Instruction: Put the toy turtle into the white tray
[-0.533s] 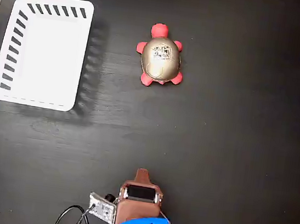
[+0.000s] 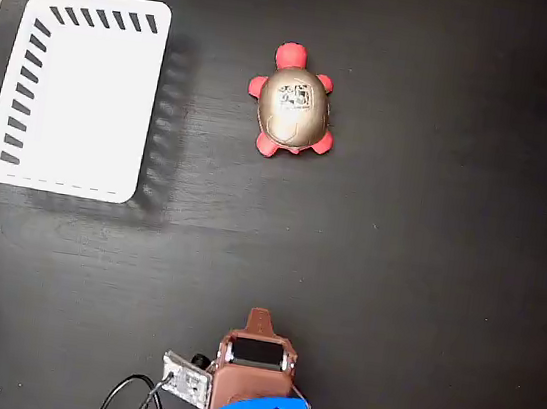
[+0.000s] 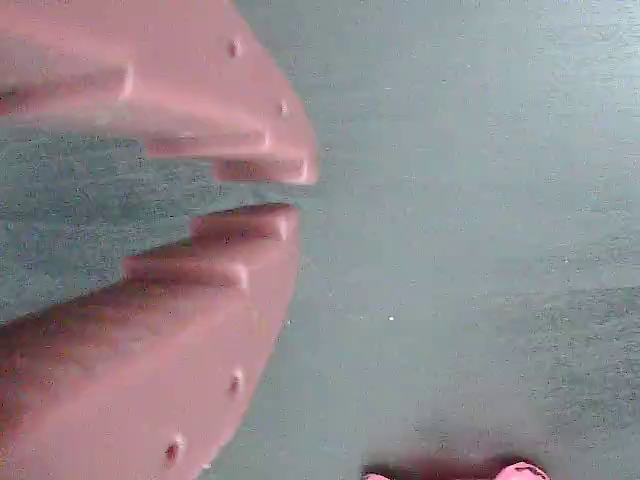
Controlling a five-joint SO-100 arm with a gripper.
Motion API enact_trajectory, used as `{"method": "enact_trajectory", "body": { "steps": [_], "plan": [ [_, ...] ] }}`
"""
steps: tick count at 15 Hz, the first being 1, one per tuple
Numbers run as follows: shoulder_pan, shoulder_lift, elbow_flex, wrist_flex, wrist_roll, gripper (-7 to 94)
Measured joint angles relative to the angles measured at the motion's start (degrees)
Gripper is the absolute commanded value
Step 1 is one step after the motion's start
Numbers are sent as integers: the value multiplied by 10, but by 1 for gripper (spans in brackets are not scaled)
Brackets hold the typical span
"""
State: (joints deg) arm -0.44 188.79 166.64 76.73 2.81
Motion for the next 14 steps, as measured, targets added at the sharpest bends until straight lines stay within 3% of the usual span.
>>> {"method": "enact_trajectory", "body": {
  "steps": [14],
  "plan": [
    [-7,0,0,-3,-6,-1]
  ]
}}
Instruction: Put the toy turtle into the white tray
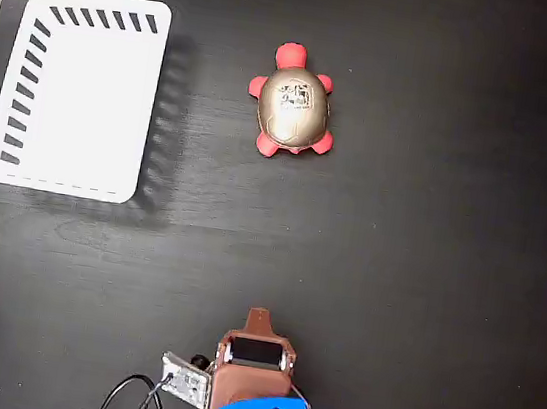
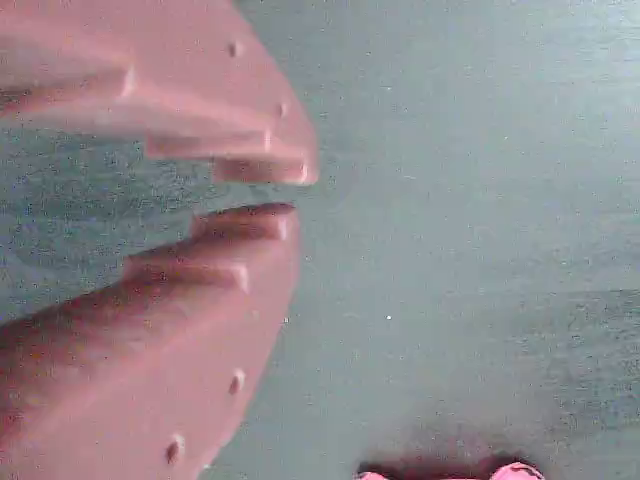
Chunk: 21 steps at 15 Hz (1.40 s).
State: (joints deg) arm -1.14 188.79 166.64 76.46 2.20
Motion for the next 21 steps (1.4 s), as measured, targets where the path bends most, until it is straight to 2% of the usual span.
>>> {"method": "enact_trajectory", "body": {
  "steps": [5,12,14,21],
  "plan": [
    [-16,-84,-9,-89,-33,-1],
    [28,-465,-238,-214,-185,-1],
    [27,-568,-331,-214,-220,-1],
    [28,-926,-689,-88,-416,-1]
  ]
}}
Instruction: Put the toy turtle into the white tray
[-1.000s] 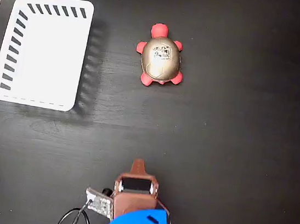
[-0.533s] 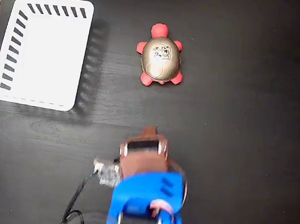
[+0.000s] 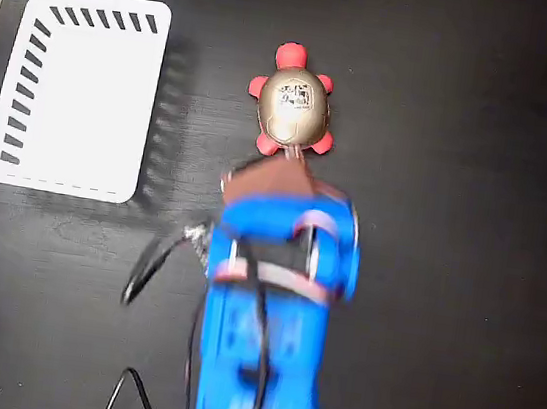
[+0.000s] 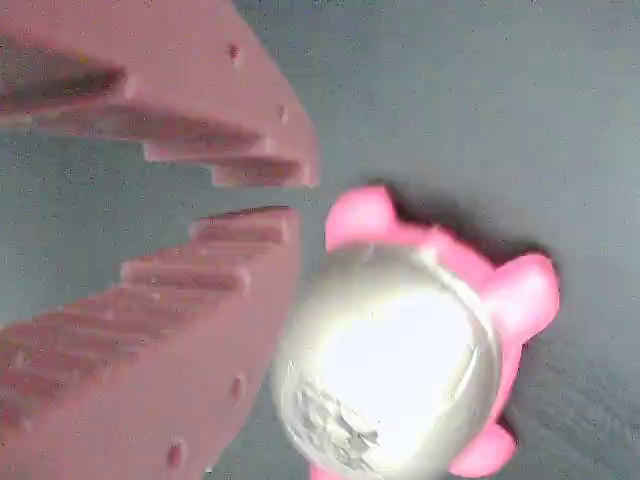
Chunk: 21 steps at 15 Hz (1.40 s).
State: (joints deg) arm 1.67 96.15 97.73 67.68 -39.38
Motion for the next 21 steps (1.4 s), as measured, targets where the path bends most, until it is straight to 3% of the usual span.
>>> {"method": "enact_trajectory", "body": {
  "steps": [10,14,16,20,21],
  "plan": [
    [11,-242,-287,86,-352,-1],
    [14,-311,-384,130,-446,17],
    [11,-332,-426,149,-472,34],
    [24,-353,-451,146,-484,61],
    [26,-362,-452,149,-484,61]
  ]
}}
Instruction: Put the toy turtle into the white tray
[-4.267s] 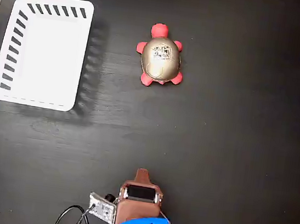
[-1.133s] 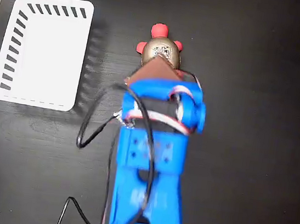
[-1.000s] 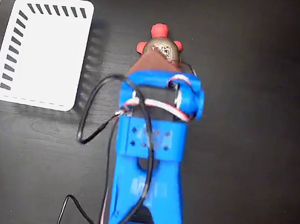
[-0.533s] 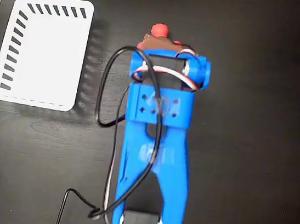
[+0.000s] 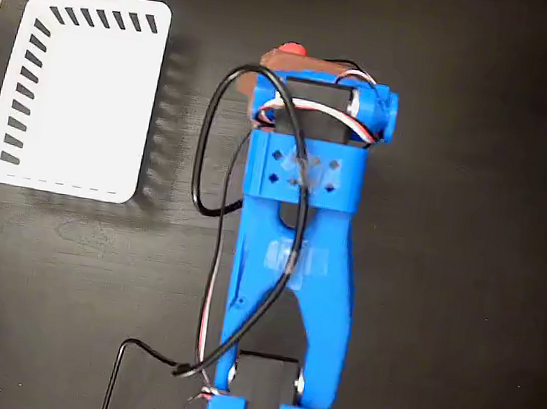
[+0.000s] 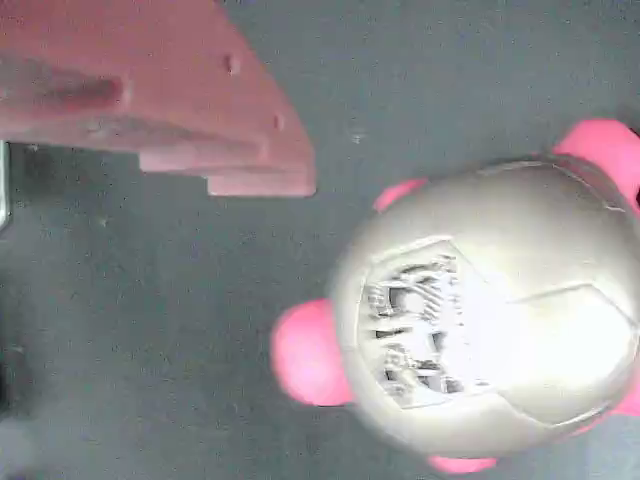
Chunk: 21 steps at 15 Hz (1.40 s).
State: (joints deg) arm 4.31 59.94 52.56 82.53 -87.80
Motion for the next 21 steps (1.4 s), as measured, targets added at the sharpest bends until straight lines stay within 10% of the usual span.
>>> {"method": "enact_trajectory", "body": {
  "steps": [21],
  "plan": [
    [16,-181,-40,-111,0,61]
  ]
}}
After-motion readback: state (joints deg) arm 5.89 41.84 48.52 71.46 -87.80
